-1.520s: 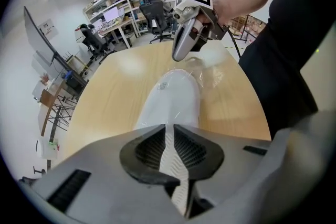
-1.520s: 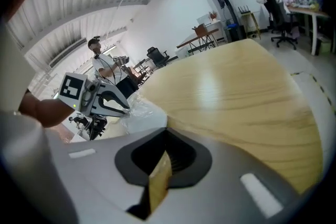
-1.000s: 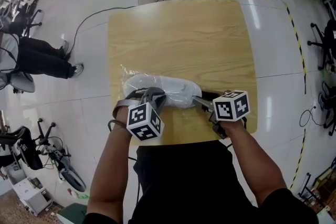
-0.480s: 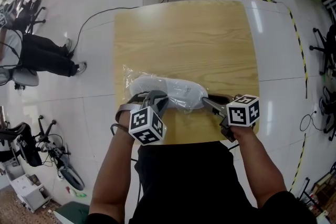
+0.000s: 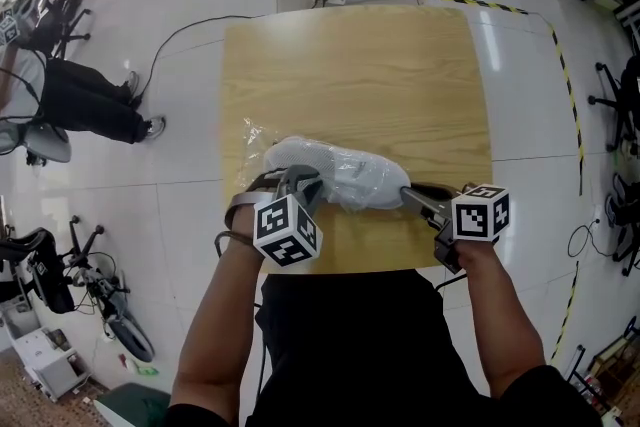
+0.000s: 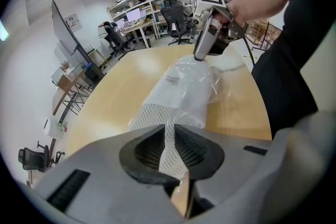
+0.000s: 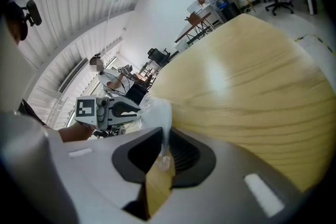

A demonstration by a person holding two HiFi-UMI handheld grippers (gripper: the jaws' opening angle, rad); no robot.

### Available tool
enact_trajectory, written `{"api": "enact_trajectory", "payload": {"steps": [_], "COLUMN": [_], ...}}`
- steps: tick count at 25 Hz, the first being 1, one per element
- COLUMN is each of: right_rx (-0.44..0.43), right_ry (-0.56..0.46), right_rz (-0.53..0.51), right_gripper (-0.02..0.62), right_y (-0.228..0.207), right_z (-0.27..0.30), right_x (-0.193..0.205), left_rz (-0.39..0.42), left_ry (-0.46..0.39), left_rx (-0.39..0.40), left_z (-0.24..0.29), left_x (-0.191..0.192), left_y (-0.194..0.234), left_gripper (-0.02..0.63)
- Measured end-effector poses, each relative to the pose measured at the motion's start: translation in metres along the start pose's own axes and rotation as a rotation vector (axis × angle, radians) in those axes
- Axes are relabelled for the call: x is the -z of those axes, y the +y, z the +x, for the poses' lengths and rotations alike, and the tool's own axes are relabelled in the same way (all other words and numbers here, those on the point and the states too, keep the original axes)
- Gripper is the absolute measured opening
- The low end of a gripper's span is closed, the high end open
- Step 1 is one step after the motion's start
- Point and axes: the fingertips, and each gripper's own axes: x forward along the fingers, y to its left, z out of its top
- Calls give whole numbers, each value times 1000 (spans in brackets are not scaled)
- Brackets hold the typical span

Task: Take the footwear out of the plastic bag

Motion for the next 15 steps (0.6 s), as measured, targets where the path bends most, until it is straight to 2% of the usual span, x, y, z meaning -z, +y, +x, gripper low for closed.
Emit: {"api": "enact_trajectory", "payload": {"steps": [8,15], "right_rx": [31,71], "right_ry": [-22,-18], "right_rz": [-3,-3], "right_gripper": [48,48], "right_y": [-10,-26], "right_z": [-17,-27], "right_x": [-3,-1], "left_rz": [10,-42], "left_ry": [11,34], "left_rx": [-13,-39], "left_z": [-2,-6], "left_x": [-2,11], "left_y": [6,7], "left_gripper": [63,54]}}
